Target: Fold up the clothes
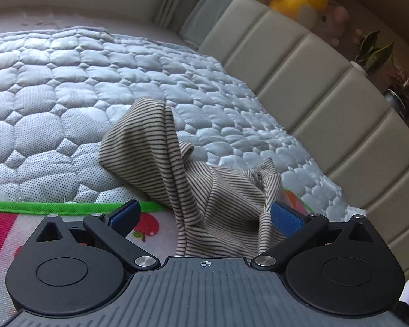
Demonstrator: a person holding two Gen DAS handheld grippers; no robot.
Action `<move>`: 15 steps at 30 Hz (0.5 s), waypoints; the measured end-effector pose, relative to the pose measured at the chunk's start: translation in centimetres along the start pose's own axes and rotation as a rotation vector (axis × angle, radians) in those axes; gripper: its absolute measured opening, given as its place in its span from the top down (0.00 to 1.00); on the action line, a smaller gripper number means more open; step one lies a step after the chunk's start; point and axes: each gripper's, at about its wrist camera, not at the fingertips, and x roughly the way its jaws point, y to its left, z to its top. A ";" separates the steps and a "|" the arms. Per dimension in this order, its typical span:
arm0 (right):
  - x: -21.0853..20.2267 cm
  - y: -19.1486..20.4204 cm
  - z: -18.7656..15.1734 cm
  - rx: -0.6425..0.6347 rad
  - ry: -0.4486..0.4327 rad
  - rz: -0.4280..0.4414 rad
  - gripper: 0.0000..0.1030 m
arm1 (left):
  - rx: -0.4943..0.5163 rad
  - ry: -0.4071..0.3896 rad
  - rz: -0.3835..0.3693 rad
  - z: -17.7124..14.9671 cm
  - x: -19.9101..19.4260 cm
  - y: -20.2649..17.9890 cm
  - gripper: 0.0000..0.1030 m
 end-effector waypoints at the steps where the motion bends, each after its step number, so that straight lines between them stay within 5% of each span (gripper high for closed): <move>1: -0.9 -0.7 2.3 -0.005 -0.066 -0.020 0.92 | 0.004 0.000 0.003 0.0 0.2 0.1 0.00; 5: -3.9 -5.3 9.8 0.060 -0.293 -0.142 0.92 | 0.009 0.024 0.011 0.0 1.4 0.7 0.00; 8: -4.4 -9.0 13.0 0.108 -0.384 -0.276 0.92 | 0.019 0.047 0.021 -0.1 2.5 1.1 0.00; 13: -1.9 -13.8 13.9 0.172 -0.371 -0.478 0.83 | 0.023 0.089 0.022 -0.3 3.7 1.6 0.00; 15: -1.7 -14.4 12.8 0.175 -0.363 -0.476 0.67 | 0.031 0.099 0.026 -0.4 3.9 1.6 0.00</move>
